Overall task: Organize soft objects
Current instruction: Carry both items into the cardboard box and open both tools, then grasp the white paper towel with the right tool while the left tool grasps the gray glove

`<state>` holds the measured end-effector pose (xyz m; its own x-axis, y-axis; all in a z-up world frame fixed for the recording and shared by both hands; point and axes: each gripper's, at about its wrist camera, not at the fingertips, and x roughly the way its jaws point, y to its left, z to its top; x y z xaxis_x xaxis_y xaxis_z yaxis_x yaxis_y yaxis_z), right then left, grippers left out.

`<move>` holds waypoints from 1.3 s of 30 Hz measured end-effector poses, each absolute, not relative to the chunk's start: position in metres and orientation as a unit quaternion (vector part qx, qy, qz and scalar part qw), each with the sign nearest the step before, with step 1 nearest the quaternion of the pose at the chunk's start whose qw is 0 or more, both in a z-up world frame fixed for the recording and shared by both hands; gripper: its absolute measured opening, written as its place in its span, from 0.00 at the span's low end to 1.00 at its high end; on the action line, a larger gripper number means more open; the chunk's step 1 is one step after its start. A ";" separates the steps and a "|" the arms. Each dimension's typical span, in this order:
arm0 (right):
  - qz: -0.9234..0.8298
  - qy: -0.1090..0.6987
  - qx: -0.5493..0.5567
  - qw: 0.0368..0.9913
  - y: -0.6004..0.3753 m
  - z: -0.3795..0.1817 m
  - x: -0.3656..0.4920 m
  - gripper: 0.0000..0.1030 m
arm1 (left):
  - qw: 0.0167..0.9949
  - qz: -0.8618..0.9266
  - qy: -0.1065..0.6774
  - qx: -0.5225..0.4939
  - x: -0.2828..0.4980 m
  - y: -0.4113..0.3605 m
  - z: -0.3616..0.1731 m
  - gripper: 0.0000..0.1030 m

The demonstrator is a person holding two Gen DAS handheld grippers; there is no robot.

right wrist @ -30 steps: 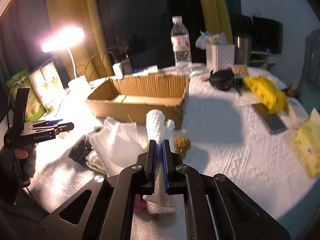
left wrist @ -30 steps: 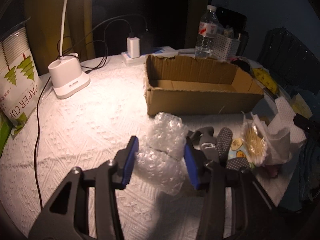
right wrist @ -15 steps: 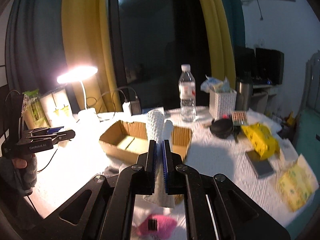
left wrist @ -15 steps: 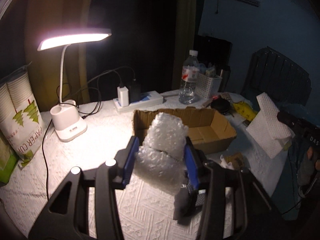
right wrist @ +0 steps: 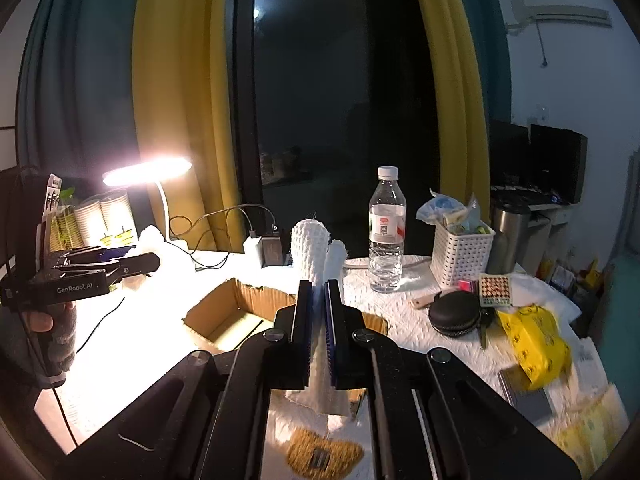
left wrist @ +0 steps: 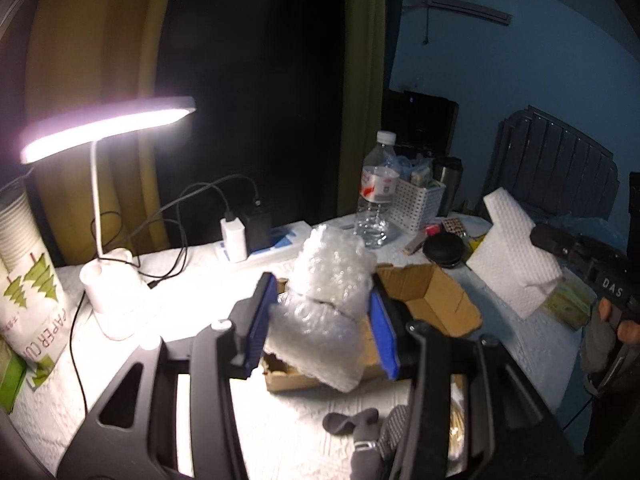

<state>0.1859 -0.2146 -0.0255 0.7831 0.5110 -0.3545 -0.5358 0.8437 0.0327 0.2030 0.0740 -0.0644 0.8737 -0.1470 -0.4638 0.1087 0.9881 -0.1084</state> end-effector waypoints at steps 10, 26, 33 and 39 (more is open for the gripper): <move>0.278 0.216 -0.028 0.935 -0.199 -0.056 0.243 0.06 | 0.957 -0.068 0.278 -0.052 0.254 0.072 -0.099 0.46; 0.264 0.256 -0.016 0.930 -0.194 -0.074 0.251 0.35 | 0.955 -0.055 0.286 -0.058 0.256 0.074 -0.109 0.77; 0.265 0.242 -0.016 0.933 -0.200 -0.060 0.219 0.36 | 0.955 -0.060 0.282 -0.066 0.225 0.071 -0.097 0.77; 0.263 0.237 -0.019 0.935 -0.205 -0.053 0.189 0.36 | 0.960 -0.062 0.264 -0.073 0.193 0.071 -0.085 0.84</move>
